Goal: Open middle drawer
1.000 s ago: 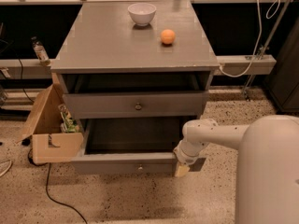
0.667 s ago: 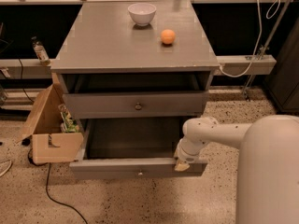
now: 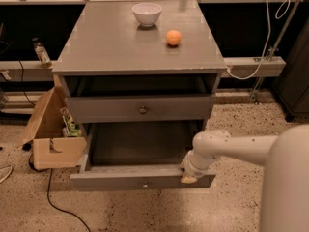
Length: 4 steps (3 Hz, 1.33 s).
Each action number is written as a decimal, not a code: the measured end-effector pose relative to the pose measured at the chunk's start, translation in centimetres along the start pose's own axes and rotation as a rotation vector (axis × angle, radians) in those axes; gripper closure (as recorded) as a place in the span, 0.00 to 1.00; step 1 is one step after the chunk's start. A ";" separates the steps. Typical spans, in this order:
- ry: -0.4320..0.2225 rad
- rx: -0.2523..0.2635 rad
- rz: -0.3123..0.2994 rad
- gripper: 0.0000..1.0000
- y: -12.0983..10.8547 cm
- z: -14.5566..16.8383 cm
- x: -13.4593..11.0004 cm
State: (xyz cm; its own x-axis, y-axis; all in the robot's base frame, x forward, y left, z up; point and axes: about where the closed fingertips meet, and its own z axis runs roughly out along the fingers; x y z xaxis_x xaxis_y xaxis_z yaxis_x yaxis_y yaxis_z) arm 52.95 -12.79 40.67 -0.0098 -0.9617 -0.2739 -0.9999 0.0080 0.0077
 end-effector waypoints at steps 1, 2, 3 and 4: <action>-0.003 0.004 0.001 0.67 0.2 0.1 0.1; -0.003 0.004 0.001 0.44 0.2 0.1 0.1; -0.014 0.015 0.000 0.21 0.1 -0.5 0.3; -0.048 0.090 0.004 0.00 1.2 -4.3 1.0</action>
Offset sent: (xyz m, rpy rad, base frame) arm -0.0017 -0.0005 -0.0016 0.0034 -0.0038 -0.0025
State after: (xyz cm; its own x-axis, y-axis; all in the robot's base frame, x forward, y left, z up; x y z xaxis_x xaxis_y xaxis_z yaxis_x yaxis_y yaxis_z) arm 51.74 -14.89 44.56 -0.0121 -0.9473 -0.3201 -0.9963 0.0387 -0.0770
